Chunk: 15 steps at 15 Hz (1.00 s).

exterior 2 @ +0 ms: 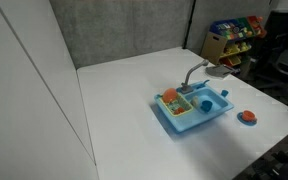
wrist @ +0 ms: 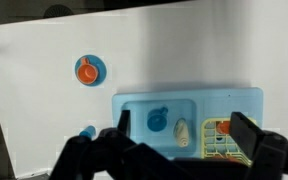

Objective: Put the orange mug on the blue plate

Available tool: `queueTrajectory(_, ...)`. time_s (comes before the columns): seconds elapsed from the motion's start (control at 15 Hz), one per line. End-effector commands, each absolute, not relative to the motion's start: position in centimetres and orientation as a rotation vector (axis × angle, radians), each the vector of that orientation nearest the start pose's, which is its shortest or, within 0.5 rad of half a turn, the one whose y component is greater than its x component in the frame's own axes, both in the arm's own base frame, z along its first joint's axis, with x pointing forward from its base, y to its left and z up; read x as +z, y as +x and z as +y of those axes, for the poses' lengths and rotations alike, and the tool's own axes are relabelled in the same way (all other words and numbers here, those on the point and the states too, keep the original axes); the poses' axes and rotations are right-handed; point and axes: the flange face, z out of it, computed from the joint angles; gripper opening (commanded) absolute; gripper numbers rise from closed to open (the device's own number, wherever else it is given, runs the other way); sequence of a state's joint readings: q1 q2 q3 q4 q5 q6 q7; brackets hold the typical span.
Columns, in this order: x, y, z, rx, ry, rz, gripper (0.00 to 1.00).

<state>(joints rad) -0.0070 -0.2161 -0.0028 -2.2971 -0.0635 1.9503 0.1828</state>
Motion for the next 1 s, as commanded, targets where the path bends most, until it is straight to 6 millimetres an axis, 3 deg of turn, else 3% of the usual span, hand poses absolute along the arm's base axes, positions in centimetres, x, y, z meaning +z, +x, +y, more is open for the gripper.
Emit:
queueTrajectory(0.0, 46.13, 44.94, -0.39, 0.153, -3.186, 0.281, 1.00)
queueTrajectory(0.13, 46.96, 44.57, -0.39, 0.152, -3.182, 0.255, 1.00)
queueTrajectory(0.8, 46.82, 44.33, -0.78, 0.146, -3.132, -0.082, 1.00)
queueTrajectory(0.93, 46.30, 44.60, -0.63, 0.148, -3.157, -0.026, 1.00)
